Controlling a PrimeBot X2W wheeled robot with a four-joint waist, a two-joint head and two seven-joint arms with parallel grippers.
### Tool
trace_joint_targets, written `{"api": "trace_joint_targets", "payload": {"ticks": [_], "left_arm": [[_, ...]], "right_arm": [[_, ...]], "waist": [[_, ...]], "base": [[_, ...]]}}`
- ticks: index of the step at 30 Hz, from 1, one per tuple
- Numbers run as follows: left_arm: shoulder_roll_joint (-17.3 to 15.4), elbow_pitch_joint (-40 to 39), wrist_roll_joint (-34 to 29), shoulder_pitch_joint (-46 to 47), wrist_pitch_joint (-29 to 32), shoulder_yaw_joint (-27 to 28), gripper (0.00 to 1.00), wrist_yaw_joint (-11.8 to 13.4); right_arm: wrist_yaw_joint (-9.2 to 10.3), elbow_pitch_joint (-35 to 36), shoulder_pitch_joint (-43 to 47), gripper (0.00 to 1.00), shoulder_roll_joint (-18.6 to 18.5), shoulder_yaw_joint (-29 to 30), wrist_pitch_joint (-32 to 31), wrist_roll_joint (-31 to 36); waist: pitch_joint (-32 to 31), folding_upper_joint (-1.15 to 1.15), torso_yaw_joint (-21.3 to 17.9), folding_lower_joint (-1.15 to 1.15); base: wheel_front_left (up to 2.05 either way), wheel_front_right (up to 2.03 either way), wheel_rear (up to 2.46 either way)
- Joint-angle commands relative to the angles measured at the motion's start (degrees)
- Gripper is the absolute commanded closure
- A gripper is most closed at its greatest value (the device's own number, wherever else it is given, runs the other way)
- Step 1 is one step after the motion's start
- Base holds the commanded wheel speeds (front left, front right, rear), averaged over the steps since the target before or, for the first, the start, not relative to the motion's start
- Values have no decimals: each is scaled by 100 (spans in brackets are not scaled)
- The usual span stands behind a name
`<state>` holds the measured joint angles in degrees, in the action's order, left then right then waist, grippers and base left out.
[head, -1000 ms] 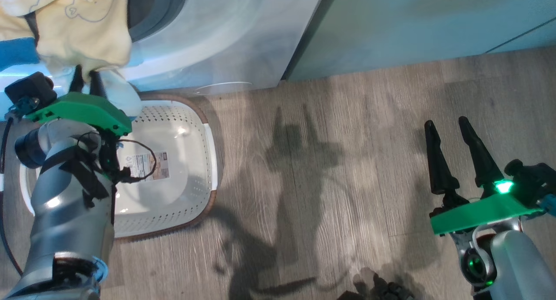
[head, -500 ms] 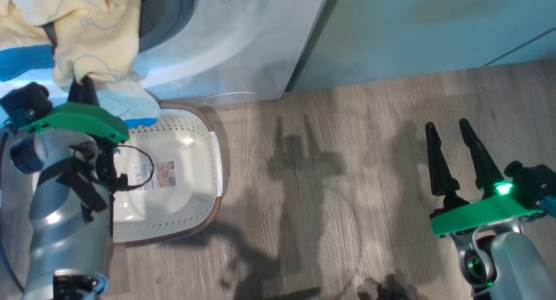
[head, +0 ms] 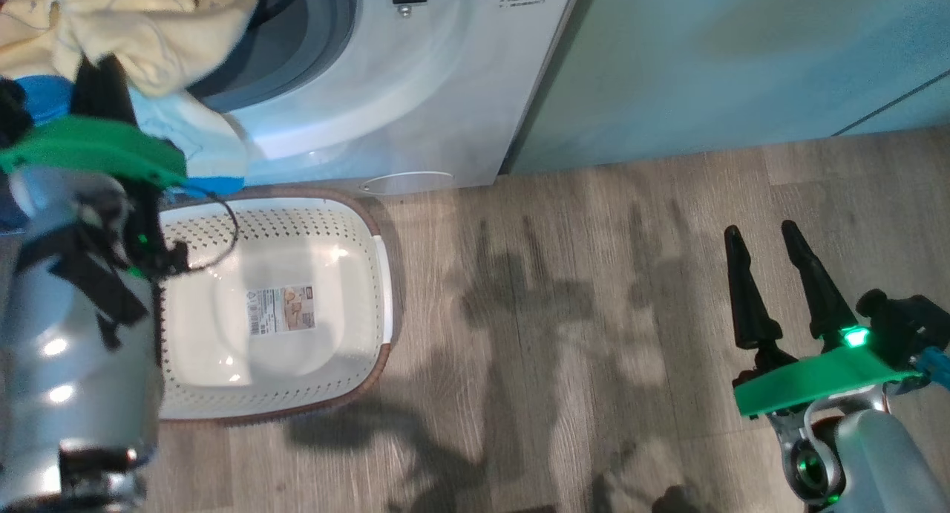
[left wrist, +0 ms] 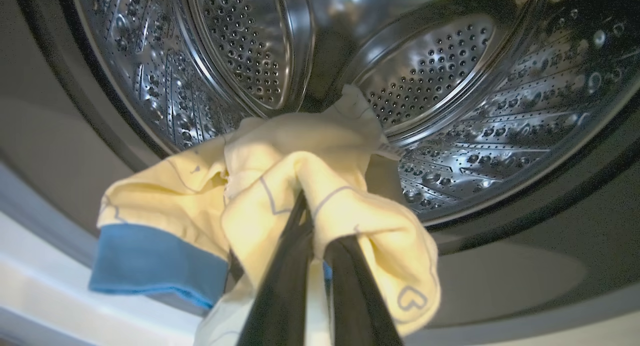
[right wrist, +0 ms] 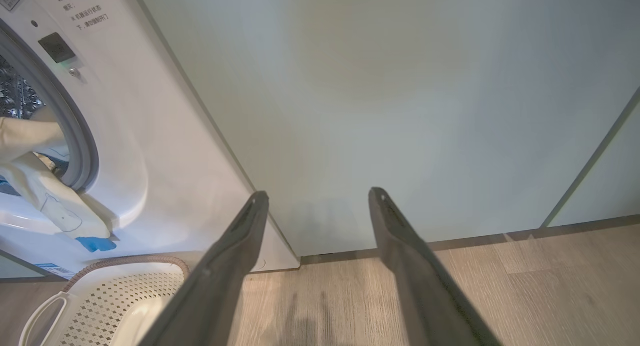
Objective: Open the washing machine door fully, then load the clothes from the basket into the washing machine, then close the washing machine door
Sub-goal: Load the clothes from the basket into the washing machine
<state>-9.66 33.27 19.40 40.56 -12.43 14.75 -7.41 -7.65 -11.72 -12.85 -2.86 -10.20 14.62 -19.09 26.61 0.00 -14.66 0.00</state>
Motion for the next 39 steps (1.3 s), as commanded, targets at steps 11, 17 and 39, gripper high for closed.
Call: {"api": "trace_joint_targets", "payload": {"ticks": [11, 17, 39], "left_arm": [[-766, 758, -43, 1711, 284, -5, 100, 155], [-938, 1470, -45, 2589, 101, -1, 100, 327], [-996, 1034, -304, 4089, -255, 363, 100, 231]], "right_arm": [[16, 187, -60, 0, -6, -197, 38, -12], [16, 193, -135, 0, -5, -238, 38, -12], [16, 261, -529, 0, -3, -310, 38, 41]], "waist": [[254, 0, -193, 0], [490, 0, -285, 0], [1257, 0, -424, 0]], "base": [[0, 0, 0], [0, 0, 0], [0, 0, 0]]}}
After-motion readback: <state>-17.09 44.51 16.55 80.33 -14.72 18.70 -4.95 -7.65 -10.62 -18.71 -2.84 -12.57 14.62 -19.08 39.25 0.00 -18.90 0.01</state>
